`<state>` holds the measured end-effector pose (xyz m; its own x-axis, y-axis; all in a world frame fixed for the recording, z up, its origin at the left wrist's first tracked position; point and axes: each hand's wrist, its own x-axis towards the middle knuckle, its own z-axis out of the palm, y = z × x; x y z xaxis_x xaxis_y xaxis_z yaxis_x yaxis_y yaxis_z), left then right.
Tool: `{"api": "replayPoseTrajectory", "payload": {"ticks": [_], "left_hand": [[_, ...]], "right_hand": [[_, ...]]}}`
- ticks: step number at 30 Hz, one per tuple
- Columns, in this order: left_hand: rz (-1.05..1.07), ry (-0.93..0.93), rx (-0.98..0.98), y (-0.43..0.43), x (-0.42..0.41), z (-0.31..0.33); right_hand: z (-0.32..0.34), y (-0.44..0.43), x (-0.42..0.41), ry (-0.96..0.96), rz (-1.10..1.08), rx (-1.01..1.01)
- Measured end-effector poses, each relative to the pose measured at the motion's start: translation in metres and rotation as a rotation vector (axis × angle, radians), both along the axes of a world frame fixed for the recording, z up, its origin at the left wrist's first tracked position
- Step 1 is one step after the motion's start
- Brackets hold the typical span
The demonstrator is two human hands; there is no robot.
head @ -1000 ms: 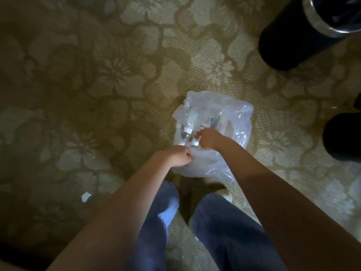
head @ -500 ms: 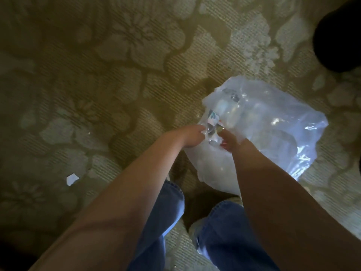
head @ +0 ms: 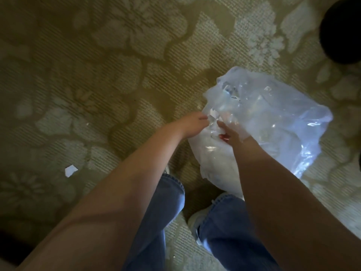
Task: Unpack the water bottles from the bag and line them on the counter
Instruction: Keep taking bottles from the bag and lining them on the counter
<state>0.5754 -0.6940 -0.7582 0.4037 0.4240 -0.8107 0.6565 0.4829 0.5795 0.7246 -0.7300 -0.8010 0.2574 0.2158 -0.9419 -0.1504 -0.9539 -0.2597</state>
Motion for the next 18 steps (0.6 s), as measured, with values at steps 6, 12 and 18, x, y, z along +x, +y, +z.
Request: {"api": "replayPoseTrajectory", "payload": {"ticks": [6, 12, 18], "left_hand": [[-0.076, 0.031, 0.011, -0.011, 0.017, 0.056], [-0.085, 0.084, 0.087, -0.012, 0.024, 0.101], [-0.133, 0.135, 0.262, -0.001, 0.028, 0.151]], "right_hand": [[0.036, 0.007, 0.033, -0.029, 0.126, -0.212], [0.1, -0.009, 0.05, -0.167, 0.189, -0.075], [0.181, -0.009, 0.048, -0.248, 0.273, 0.129]]}}
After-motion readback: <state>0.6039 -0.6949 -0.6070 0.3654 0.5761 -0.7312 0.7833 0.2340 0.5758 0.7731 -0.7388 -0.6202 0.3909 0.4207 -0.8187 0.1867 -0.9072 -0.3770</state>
